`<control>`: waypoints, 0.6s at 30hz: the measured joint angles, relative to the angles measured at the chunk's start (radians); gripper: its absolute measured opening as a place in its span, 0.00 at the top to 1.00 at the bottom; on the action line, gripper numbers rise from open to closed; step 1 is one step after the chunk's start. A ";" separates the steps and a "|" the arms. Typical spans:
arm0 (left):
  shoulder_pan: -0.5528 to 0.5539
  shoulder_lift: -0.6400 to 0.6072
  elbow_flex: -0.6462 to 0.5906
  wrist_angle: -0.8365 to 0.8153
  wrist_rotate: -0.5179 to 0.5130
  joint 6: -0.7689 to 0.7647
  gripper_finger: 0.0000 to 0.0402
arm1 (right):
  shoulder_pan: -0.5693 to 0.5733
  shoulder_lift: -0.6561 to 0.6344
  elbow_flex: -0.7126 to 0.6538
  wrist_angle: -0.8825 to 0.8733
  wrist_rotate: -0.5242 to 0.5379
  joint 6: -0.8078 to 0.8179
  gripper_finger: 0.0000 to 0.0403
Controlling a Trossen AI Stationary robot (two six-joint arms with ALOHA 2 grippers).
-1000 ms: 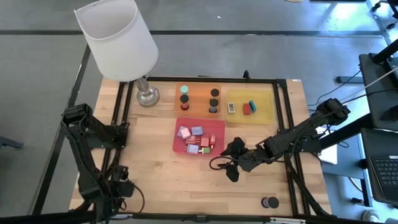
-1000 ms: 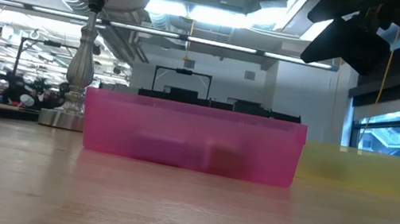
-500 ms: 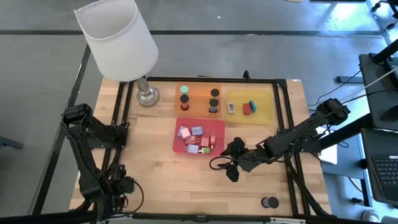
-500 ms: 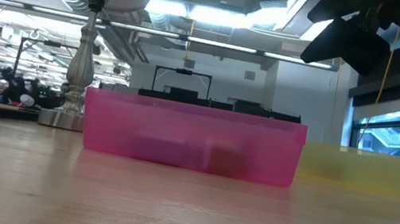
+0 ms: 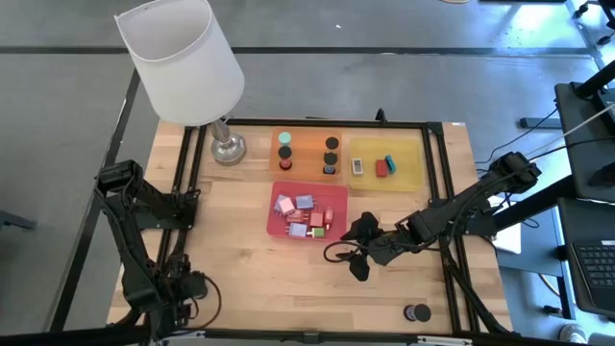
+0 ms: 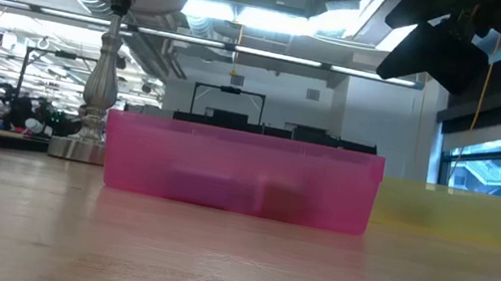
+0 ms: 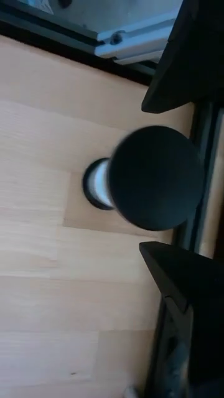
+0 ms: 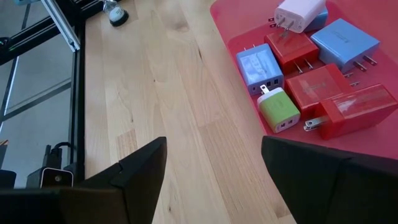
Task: Pick & Place Office items
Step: Put the white black hourglass into the orange bin
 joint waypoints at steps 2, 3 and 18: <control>0.000 0.000 0.000 -0.020 0.025 -0.020 0.12 | 0.000 0.000 0.000 0.000 0.000 0.000 0.34; 0.000 0.000 0.000 -0.037 0.033 -0.039 0.12 | 0.000 0.000 0.000 0.000 0.000 0.000 0.34; -0.007 0.000 0.000 -0.065 -0.055 -0.079 0.13 | 0.000 0.000 0.000 0.000 0.000 0.000 0.34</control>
